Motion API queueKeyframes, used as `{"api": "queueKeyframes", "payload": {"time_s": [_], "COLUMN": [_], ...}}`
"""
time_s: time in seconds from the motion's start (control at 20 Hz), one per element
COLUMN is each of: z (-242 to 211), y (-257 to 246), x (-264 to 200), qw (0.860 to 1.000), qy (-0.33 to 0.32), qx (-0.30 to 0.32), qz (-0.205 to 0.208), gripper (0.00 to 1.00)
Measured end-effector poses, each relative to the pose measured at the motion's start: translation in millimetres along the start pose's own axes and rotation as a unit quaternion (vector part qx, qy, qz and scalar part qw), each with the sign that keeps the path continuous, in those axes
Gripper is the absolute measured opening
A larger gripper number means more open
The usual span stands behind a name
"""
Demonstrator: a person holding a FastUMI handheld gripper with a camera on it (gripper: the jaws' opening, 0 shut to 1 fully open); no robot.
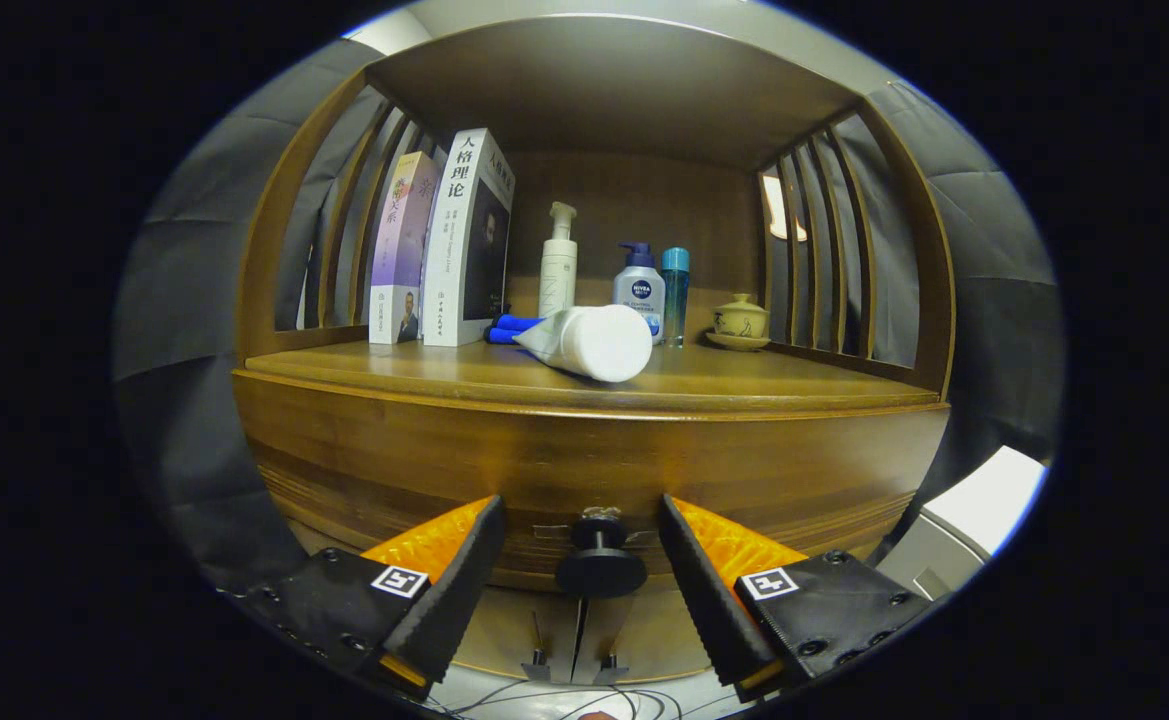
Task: Pull open the drawer, take out the items inside it, and place them on the countertop above the cabinet.
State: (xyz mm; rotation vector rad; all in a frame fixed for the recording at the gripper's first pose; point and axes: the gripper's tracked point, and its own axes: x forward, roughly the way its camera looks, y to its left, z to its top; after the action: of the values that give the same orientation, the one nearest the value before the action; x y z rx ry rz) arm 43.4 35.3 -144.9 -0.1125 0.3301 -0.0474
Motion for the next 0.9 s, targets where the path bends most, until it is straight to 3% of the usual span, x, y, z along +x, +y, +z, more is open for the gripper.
{"api": "queueKeyframes", "payload": {"time_s": [0.3, 0.9], "z": [15.0, 104.4], "y": [-9.8, -36.6], "x": [-20.1, -138.7], "qw": [1.000, 0.994], "qy": [-0.012, -0.099], "qx": [0.008, 0.016], "qz": [0.014, 0.048], "gripper": [0.98, 0.98]}}
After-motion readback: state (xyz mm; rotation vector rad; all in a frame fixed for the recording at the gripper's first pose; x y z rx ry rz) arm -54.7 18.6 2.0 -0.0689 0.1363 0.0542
